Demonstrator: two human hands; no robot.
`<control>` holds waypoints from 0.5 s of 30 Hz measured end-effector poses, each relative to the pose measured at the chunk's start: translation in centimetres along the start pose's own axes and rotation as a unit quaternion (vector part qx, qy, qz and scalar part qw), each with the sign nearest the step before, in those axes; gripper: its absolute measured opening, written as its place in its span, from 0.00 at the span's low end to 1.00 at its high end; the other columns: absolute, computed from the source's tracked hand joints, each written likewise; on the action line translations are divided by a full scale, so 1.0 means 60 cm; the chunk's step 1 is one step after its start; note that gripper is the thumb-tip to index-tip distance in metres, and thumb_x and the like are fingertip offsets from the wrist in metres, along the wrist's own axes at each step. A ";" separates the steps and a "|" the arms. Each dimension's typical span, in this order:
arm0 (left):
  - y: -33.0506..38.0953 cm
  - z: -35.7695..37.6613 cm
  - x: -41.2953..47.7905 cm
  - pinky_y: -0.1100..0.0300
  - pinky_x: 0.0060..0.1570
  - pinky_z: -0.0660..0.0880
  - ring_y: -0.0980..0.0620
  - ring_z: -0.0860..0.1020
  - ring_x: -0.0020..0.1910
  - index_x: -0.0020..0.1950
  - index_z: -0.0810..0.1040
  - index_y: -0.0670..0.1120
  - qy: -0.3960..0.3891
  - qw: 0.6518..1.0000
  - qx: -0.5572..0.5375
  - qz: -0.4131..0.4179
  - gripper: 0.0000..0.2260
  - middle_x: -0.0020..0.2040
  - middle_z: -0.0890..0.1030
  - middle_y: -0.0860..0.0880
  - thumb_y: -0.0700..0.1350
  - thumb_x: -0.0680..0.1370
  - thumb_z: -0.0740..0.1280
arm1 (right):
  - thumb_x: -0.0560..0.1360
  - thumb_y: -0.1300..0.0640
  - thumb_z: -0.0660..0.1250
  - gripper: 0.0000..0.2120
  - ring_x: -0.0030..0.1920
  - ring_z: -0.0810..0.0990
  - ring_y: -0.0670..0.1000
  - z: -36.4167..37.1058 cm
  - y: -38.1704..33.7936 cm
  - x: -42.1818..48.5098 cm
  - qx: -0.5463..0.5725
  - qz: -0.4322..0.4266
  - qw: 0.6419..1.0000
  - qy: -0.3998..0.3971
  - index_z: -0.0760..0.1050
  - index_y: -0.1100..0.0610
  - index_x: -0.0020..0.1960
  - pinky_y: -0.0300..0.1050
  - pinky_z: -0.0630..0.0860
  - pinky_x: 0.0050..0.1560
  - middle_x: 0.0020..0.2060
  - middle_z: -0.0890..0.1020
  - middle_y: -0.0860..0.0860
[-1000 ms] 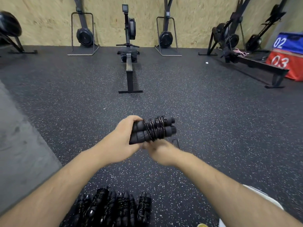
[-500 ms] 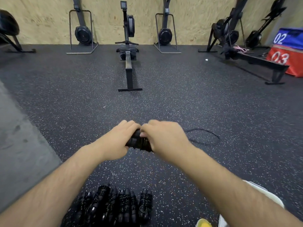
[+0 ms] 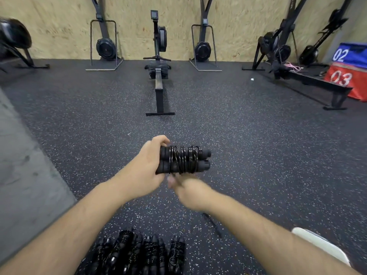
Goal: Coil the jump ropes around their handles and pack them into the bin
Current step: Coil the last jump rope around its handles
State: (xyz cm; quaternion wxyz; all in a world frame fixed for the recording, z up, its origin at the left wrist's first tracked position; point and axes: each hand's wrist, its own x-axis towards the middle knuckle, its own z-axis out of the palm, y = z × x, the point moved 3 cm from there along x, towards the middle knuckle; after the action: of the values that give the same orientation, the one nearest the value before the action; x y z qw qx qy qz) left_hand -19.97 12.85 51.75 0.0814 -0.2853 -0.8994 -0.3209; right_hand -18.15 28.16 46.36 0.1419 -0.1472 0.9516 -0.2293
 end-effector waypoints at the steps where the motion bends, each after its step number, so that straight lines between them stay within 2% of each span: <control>1: -0.009 0.000 0.003 0.60 0.55 0.66 0.52 0.70 0.55 0.69 0.56 0.56 0.002 1.000 0.022 -0.011 0.33 0.58 0.67 0.49 0.34 0.72 0.67 | 0.85 0.54 0.52 0.13 0.56 0.78 0.55 0.014 -0.024 -0.011 0.029 0.001 1.000 -0.001 0.69 0.57 0.65 0.47 0.73 0.58 0.61 0.78 0.56; 5: -0.027 0.006 0.009 0.62 0.55 0.65 0.52 0.68 0.55 0.73 0.59 0.46 -0.021 0.994 0.107 -0.026 0.32 0.57 0.63 0.52 0.32 0.73 0.66 | 0.85 0.52 0.53 0.11 0.51 0.78 0.61 0.031 -0.077 -0.061 0.038 0.003 0.999 -0.028 0.66 0.61 0.57 0.48 0.70 0.42 0.48 0.78 0.59; 8: -0.031 0.016 0.011 0.52 0.55 0.72 0.48 0.69 0.51 0.68 0.65 0.42 -0.034 0.986 0.162 0.009 0.27 0.53 0.62 0.53 0.30 0.70 0.65 | 0.85 0.52 0.54 0.11 0.50 0.78 0.62 0.008 -0.107 -0.102 -0.051 -0.036 0.998 -0.028 0.65 0.61 0.58 0.49 0.68 0.41 0.44 0.75 0.55; 10: -0.026 0.020 0.011 0.51 0.53 0.73 0.49 0.69 0.49 0.65 0.67 0.43 -0.050 0.985 0.167 0.009 0.24 0.52 0.62 0.53 0.31 0.70 0.67 | 0.85 0.53 0.55 0.10 0.44 0.76 0.60 -0.019 -0.120 -0.113 -0.140 -0.070 0.987 0.019 0.67 0.59 0.60 0.49 0.67 0.40 0.39 0.72 0.51; 11: -0.026 0.024 0.011 0.52 0.53 0.72 0.50 0.67 0.49 0.64 0.68 0.43 -0.065 0.984 0.168 0.012 0.23 0.52 0.63 0.53 0.32 0.70 0.67 | 0.84 0.53 0.56 0.10 0.42 0.77 0.58 -0.039 -0.123 -0.110 -0.189 -0.087 0.977 0.055 0.68 0.58 0.60 0.48 0.67 0.39 0.40 0.73 0.51; 13: -0.025 0.036 0.011 0.53 0.53 0.71 0.52 0.64 0.50 0.62 0.69 0.43 -0.107 0.976 0.185 0.028 0.21 0.53 0.64 0.53 0.34 0.70 0.65 | 0.82 0.53 0.61 0.06 0.42 0.81 0.56 -0.082 -0.114 -0.090 -0.257 -0.124 0.948 0.140 0.73 0.53 0.56 0.46 0.70 0.36 0.43 0.79 0.49; 15: -0.020 0.047 0.009 0.54 0.53 0.70 0.53 0.64 0.50 0.60 0.69 0.45 -0.137 0.972 0.185 0.039 0.20 0.53 0.66 0.52 0.35 0.69 0.63 | 0.80 0.50 0.63 0.06 0.47 0.81 0.53 -0.126 -0.084 -0.060 -0.251 -0.140 0.937 0.199 0.77 0.48 0.54 0.47 0.74 0.40 0.45 0.80 0.46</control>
State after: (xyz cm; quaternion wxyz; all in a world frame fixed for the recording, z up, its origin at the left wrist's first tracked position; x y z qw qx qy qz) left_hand -21.02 14.12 49.07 0.0213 -0.3414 -0.9340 -0.1033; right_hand -16.34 28.08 55.96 -0.1252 -0.2608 0.9569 -0.0256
